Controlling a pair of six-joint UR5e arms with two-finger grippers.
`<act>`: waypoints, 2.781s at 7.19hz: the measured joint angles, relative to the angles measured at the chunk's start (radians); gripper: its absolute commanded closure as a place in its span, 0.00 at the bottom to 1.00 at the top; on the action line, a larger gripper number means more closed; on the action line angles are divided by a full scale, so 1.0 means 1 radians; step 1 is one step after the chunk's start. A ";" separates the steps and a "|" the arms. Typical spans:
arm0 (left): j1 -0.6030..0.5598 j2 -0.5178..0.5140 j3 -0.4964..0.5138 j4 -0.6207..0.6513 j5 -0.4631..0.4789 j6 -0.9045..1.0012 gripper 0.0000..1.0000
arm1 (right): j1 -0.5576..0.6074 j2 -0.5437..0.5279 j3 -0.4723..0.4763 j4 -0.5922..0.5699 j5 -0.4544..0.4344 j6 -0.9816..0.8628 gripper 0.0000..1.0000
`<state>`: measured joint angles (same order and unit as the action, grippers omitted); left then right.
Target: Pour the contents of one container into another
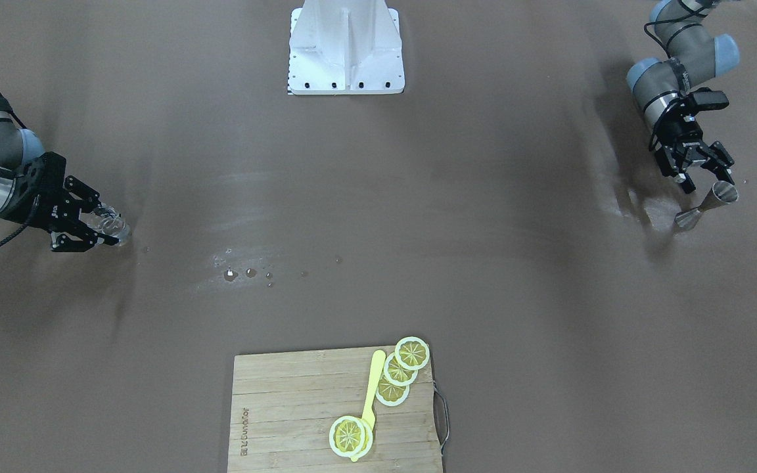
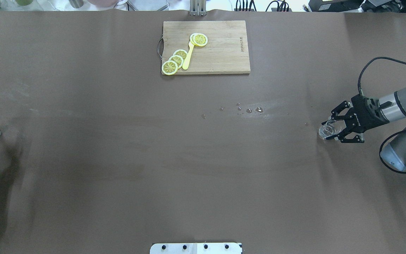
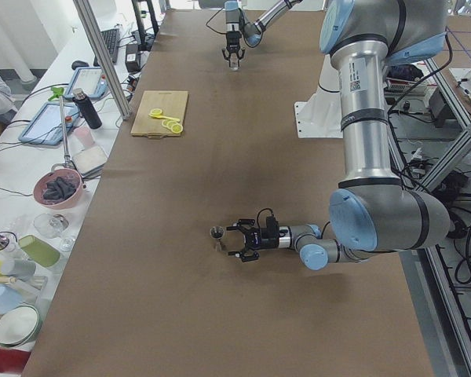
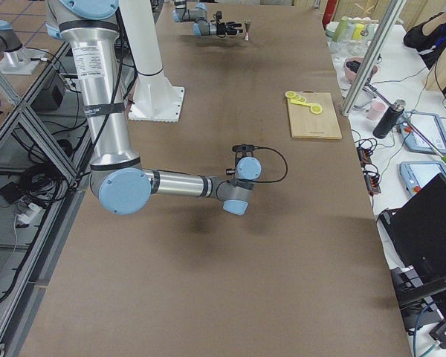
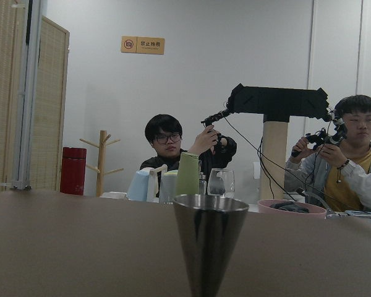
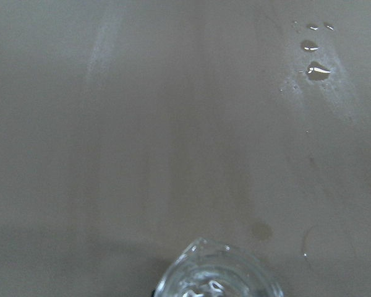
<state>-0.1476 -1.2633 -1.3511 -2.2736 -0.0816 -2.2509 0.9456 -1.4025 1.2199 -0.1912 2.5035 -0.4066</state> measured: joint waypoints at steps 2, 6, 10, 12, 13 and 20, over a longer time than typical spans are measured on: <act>-0.012 -0.017 0.000 0.078 -0.048 0.001 0.02 | 0.065 0.016 0.003 -0.026 0.023 0.001 1.00; -0.057 -0.060 -0.007 0.133 -0.102 0.003 0.03 | 0.183 0.041 0.079 -0.115 0.061 0.003 1.00; -0.095 -0.096 -0.015 0.137 -0.119 0.004 0.59 | 0.252 0.146 0.128 -0.234 0.102 0.128 1.00; -0.096 -0.105 -0.017 0.154 -0.132 0.005 0.99 | 0.263 0.159 0.146 -0.261 0.107 0.144 1.00; -0.096 -0.106 -0.018 0.159 -0.135 0.007 1.00 | 0.265 0.160 0.149 -0.269 0.106 0.145 1.00; -0.115 -0.155 -0.199 0.162 -0.150 0.190 1.00 | 0.267 0.171 0.268 -0.418 0.098 0.146 1.00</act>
<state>-0.2628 -1.4188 -1.5497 -2.1114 -0.2316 -2.0613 1.2125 -1.2319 1.4879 -0.6096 2.6019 -0.2608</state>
